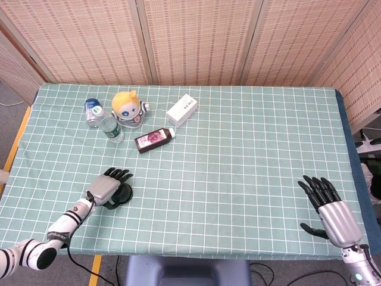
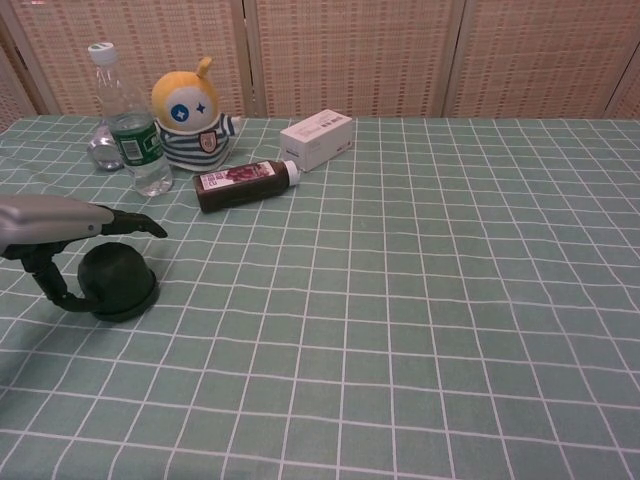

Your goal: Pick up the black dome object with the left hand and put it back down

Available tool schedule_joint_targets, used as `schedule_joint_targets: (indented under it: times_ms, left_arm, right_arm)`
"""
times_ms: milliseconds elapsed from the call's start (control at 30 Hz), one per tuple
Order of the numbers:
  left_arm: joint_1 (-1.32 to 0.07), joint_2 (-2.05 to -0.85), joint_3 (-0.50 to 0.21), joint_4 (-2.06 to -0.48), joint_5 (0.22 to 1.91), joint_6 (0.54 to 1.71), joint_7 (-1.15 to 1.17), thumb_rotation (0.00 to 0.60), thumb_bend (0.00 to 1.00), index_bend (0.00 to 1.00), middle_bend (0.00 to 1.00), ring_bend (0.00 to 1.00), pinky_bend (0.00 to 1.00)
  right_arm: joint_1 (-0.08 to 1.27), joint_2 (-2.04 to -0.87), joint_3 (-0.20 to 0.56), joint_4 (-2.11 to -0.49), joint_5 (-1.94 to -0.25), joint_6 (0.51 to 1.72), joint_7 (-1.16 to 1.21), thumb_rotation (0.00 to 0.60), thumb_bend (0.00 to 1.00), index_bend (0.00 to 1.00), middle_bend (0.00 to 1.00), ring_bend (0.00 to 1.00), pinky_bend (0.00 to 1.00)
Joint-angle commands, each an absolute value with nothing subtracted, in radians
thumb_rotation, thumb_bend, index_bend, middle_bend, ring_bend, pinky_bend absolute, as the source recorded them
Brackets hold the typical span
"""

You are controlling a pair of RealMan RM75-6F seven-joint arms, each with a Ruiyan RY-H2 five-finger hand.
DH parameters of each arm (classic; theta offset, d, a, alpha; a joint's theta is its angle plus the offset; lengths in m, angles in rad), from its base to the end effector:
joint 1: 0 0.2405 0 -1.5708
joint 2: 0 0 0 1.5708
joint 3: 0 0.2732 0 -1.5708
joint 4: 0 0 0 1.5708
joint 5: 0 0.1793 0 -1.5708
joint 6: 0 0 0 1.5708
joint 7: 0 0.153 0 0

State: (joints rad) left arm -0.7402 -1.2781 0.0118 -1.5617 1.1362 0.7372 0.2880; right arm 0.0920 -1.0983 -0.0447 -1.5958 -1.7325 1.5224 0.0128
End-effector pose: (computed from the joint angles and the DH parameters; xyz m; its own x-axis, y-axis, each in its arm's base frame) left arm -0.2275 0.3295 0.0518 0.6304 0.4684 0.6190 0.7751 -0.4228 -0.4695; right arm -0.2905 -0.1698 0.1800 0.4332 -0.0548 0.8996 -0.8802 -0.2404 0.4092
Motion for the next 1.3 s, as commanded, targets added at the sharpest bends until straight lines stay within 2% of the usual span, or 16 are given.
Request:
schedule_joint_targets:
  times_ms: [33,200,300,433,533,633,800,1000,1300]
  left_arm:
    - [-0.739,-1.269,0.017,-1.570,1.129,0.741,0.304,0.600,0.25,0.00,0.00,0.00,0.01]
    - [-0.712,-1.284,0.023,-1.566,1.153,0.840,0.369,0.600,0.24,0.00,0.01,0.00,0.01]
    - [-0.702,-1.295,0.026,-1.555,1.165,0.866,0.389,0.600,0.25,0.05,0.11,0.00,0.01]
    - [-0.699,-1.297,0.021,-1.555,1.167,0.871,0.389,0.600,0.25,0.11,0.17,0.01,0.01]
    - [-0.697,-1.298,0.020,-1.553,1.175,0.875,0.392,0.600,0.26,0.19,0.27,0.07,0.01]
    - [-0.696,-1.301,0.021,-1.551,1.176,0.873,0.396,0.600,0.26,0.32,0.37,0.15,0.01]
    - [-0.693,-1.308,0.019,-1.543,1.188,0.881,0.397,0.600,0.27,0.43,0.44,0.21,0.02]
    - [-0.687,-1.300,0.015,-1.549,1.218,0.889,0.368,0.600,0.27,0.47,0.50,0.24,0.02]
    - [-0.662,-1.245,-0.013,-1.590,1.277,0.957,0.296,0.600,0.26,0.47,0.50,0.25,0.02]
  right_arm:
    - [0.092,-1.099,-0.046,-1.596,-1.734,1.522,0.012,0.600,0.00,0.00,0.00,0.00,0.00]
    - [0.094,-1.099,-0.045,-1.597,-1.734,1.520,0.013,0.600,0.00,0.00,0.00,0.00,0.00]
    - [0.094,-1.098,-0.045,-1.599,-1.730,1.515,0.007,0.600,0.00,0.00,0.00,0.00,0.00]
    - [0.095,-1.097,-0.045,-1.602,-1.730,1.515,0.006,0.600,0.00,0.00,0.00,0.00,0.00]
    - [0.093,-1.096,-0.044,-1.604,-1.730,1.519,0.007,0.600,0.00,0.00,0.00,0.00,0.00]
    - [0.094,-1.095,-0.045,-1.604,-1.730,1.516,0.007,0.600,0.00,0.00,0.00,0.00,0.00]
    - [0.096,-1.096,-0.043,-1.604,-1.727,1.512,0.006,0.600,0.00,0.00,0.00,0.00,0.00]
    - [0.096,-1.097,-0.043,-1.605,-1.724,1.509,0.004,0.600,0.00,0.00,0.00,0.00,0.00]
    - [0.098,-1.099,-0.043,-1.607,-1.724,1.507,0.002,0.600,0.00,0.00,0.00,0.00,0.00]
